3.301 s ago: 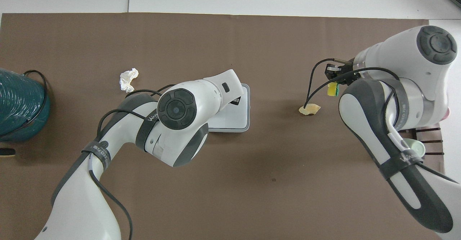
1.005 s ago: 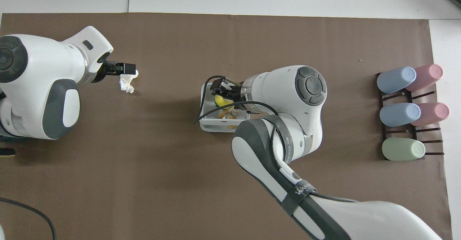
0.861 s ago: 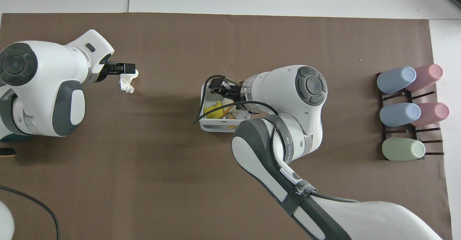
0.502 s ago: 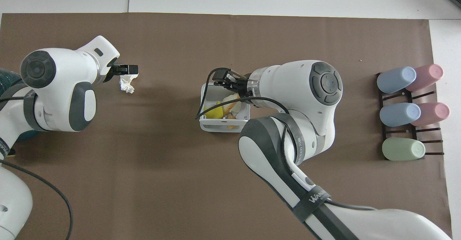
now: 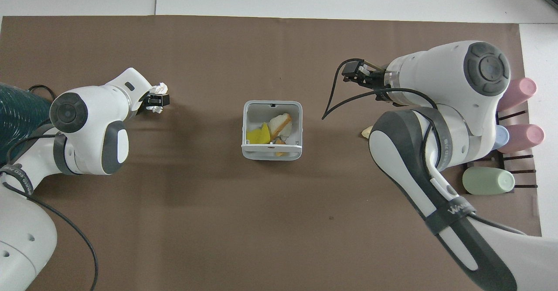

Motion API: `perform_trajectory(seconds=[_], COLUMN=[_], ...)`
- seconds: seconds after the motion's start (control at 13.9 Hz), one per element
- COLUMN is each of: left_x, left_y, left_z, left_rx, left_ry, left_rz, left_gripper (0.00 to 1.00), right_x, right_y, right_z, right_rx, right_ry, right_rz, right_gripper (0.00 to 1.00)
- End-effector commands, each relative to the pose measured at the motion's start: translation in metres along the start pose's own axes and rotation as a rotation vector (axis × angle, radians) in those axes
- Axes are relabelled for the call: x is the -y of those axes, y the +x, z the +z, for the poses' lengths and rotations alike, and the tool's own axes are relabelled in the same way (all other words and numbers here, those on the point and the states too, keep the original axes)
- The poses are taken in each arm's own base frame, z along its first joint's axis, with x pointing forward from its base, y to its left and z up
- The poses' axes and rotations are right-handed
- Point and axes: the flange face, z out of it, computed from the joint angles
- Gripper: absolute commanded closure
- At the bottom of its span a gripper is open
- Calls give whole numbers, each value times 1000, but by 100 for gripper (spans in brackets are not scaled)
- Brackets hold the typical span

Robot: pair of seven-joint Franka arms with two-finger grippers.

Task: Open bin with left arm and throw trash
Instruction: 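Carry the paper with the left gripper while the right gripper grasps the peel, then release the paper into the bin with the left gripper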

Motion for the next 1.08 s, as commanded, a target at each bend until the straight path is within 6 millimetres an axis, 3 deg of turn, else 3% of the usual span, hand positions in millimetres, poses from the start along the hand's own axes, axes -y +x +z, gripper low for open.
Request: perform_trajectory(seconds=[0.0, 0.22, 0.5, 0.65, 0.79, 1.0], left_x=[3, 0, -26, -61, -109, -194], left_y=[-3, 6, 38, 54, 61, 44], left_z=[-9, -19, -67, -92, -111, -120], left_rx=[-20, -45, -62, -16, 21, 32], left_ry=[3, 1, -16, -35, -58, -110], left_rz=[12, 23, 46, 70, 71, 133], left_gripper=[100, 100, 100, 100, 100, 100], right_x=[-43, -73, -88, -91, -88, -88], right_y=[-5, -12, -25, -28, -30, -36], right_z=[28, 75, 107, 118, 119, 137], right_rx=[34, 91, 136, 151, 134, 108], right_ry=[-142, -238, -270, -280, -267, -242], right_rz=[-71, -81, -33, -24, -16, 3], right_gripper=[0, 0, 0, 0, 0, 16])
